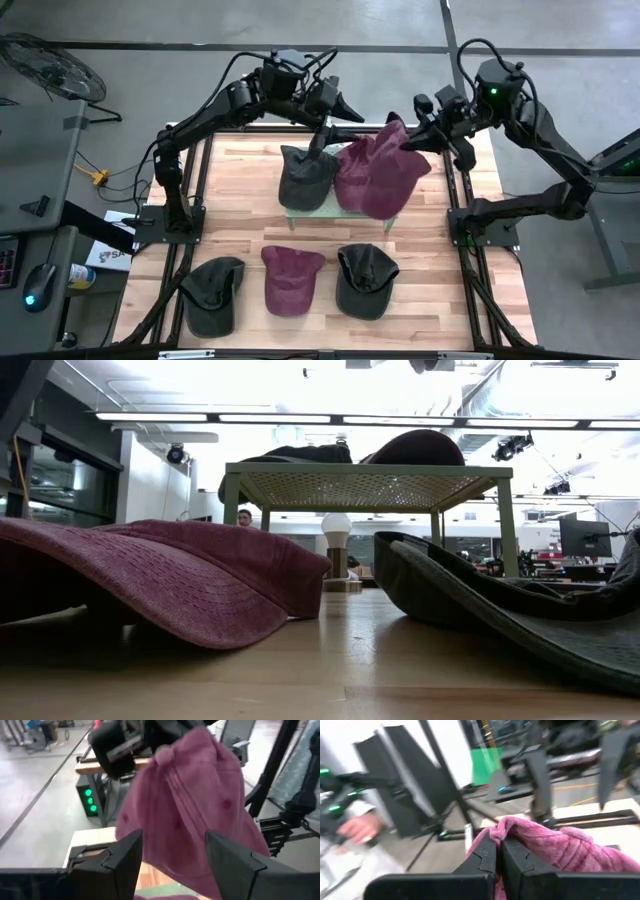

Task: Pick & Place hat
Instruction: Stack the top red cap on top of the red cap on the shelf

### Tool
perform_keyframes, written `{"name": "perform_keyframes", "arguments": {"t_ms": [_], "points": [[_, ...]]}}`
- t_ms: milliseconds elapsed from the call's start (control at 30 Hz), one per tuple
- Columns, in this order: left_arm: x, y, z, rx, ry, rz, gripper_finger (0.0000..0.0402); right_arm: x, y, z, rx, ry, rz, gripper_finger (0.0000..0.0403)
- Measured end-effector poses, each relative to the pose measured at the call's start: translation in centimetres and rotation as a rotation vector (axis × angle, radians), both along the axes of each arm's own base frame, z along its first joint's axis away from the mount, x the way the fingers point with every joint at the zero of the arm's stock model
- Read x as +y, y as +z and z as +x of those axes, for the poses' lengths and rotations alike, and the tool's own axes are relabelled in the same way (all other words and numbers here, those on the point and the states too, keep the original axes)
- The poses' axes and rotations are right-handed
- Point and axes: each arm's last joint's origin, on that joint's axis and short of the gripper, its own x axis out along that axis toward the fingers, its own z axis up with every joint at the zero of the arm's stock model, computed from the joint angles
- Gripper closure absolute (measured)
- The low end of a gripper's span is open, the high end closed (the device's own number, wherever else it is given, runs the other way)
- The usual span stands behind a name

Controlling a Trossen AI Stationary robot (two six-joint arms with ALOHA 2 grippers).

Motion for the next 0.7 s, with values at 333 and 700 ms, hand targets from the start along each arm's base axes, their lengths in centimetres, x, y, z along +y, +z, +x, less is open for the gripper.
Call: {"name": "perform_keyframes", "arguments": {"t_ms": [333, 700], "points": [[-0.2, -0.4, 0.5, -0.025, -0.164, 0.037, 0.0191, 0.1, -0.3, -0.2, 0.018, 0.182, 0.059, 0.0402], [-0.2, -1.5, 2.7, -0.061, -0.221, 0.021, 0.0191, 0.1, -0.5, 0.0, 0.022, 0.236, 0.075, 0.0402]]}}
